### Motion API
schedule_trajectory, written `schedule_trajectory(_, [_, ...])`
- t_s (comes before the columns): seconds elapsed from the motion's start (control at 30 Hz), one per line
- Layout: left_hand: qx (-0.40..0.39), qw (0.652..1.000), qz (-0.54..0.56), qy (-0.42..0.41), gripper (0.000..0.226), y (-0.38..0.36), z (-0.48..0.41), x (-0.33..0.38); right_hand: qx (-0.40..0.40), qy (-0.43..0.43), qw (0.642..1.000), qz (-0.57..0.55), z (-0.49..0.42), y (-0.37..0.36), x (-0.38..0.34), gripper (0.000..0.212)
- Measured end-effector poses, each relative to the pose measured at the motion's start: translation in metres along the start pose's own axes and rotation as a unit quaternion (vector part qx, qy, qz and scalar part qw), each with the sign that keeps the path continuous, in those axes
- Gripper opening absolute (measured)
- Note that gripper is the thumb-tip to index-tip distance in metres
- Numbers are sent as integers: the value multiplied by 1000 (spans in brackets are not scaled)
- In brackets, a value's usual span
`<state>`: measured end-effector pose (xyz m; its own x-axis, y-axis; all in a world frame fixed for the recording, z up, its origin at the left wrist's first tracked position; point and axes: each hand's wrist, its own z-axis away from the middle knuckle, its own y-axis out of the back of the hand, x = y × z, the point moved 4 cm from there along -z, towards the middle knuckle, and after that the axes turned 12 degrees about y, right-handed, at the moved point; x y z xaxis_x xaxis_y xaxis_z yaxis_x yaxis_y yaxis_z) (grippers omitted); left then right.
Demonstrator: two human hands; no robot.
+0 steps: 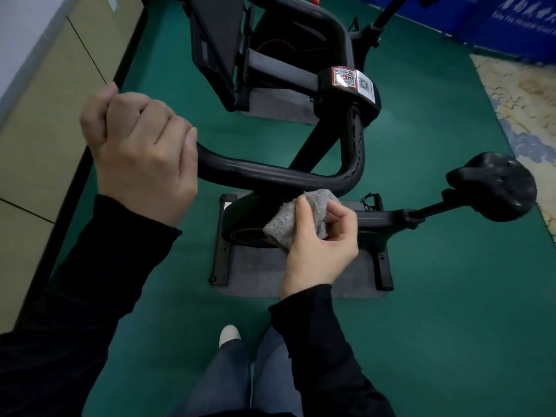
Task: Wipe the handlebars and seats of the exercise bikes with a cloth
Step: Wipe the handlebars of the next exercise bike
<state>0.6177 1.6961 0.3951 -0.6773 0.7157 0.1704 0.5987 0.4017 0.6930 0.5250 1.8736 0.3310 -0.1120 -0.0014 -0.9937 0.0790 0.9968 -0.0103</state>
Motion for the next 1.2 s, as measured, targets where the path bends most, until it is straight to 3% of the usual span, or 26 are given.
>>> schedule_trajectory(0.23, [-25, 999, 26, 12, 26, -2, 0, -2, 38, 9, 999, -4, -38, 26, 6, 18])
schedule_trajectory(0.4, [-20, 999, 29, 33, 22, -4, 1, -3, -20, 78, 996, 39, -33, 21, -3, 20])
schedule_trajectory(0.73, [-45, 997, 35, 42, 22, -9, 2, -5, -51, 169, 981, 79, -54, 26, -6, 13])
schedule_trajectory(0.87, [-56, 996, 37, 56, 24, -12, 2, -6, -54, 147, 985, 69, -85, 28, -4, 18])
schedule_trajectory(1.03, [-39, 995, 49, 75, 21, -9, 4, 2, -117, 189, 972, 75, -87, 24, -8, 26])
schedule_trajectory(1.2, [-24, 997, 66, 32, 22, -6, 12, 52, -149, 215, 961, 90, -95, 24, -7, 17])
